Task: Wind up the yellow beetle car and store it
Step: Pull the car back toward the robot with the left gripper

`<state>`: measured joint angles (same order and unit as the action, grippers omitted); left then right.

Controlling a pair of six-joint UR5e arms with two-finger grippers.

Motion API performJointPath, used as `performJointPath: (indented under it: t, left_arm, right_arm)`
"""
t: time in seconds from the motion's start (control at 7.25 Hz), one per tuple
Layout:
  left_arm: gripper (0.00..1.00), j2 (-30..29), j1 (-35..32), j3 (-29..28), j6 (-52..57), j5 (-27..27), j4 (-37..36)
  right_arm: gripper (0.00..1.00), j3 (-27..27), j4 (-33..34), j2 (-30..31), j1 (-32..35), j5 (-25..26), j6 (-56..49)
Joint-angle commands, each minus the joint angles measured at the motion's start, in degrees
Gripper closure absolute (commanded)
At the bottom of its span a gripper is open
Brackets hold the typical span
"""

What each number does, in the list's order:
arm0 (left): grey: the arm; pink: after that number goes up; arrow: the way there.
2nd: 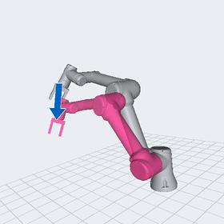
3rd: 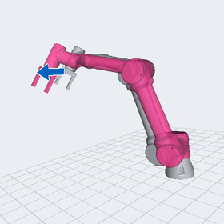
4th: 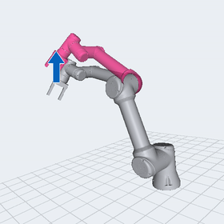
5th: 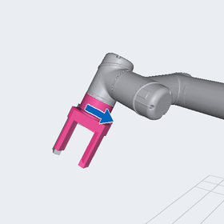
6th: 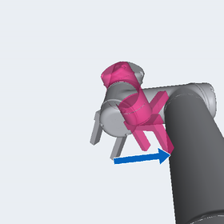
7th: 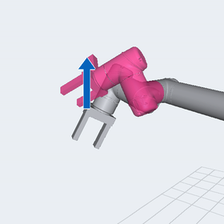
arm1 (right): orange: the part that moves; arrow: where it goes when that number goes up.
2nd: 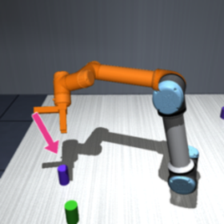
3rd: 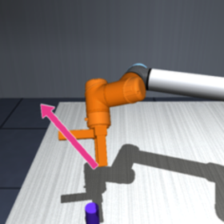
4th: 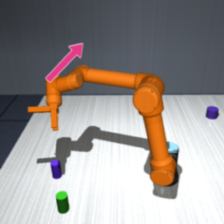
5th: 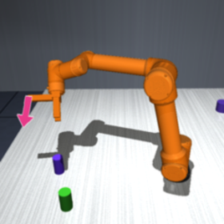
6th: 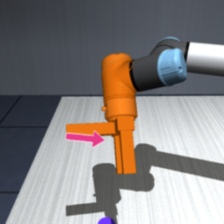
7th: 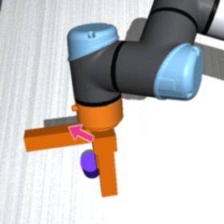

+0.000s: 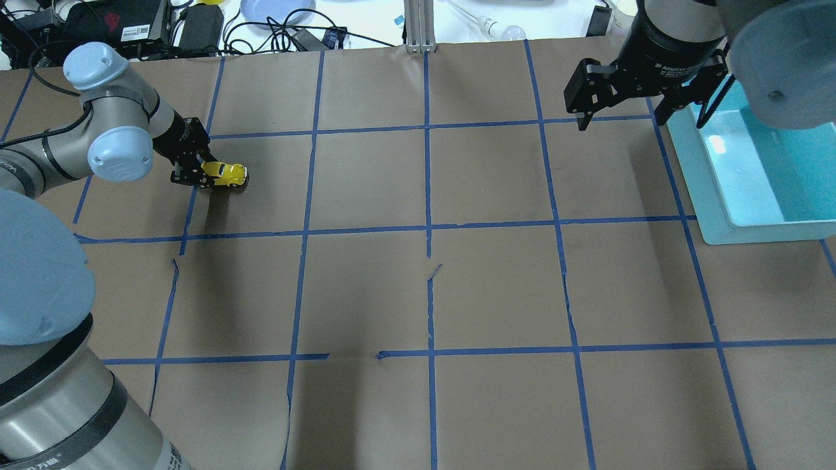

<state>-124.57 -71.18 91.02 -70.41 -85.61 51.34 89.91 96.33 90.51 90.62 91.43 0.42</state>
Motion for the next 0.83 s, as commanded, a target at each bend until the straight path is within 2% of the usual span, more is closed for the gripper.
performJointPath:
  t: [0.0,0.14,0.28,0.41,0.55,0.69]
  left_arm:
    - [1.0,-0.23,1.04,-0.41,1.84,0.0,-0.01]
    - [1.0,-0.58,1.92,-0.5,2.11,0.17,-0.01]
    - [0.95,-0.67,2.27,-0.67,2.03,0.18,-0.01]
    - [0.39,-0.41,2.28,-0.59,0.63,1.13,-0.09]
    - [0.16,0.46,2.02,-0.67,-0.86,1.23,-0.27]
    - [0.11,1.08,1.49,-0.59,-0.87,1.14,-0.36]
  right_arm:
    - [0.0,0.0,0.0,0.01,0.0,-0.03,-0.06]
    - [0.0,0.0,0.0,0.01,0.0,-0.03,0.02]
    - [0.0,0.0,0.0,0.01,0.0,-0.03,0.02]
    - [0.0,0.0,0.0,-0.07,0.0,0.06,0.02]
    - [0.0,0.0,0.0,0.01,0.0,-0.03,0.02]
    - [0.0,0.0,0.0,-0.07,0.0,0.06,-0.06]
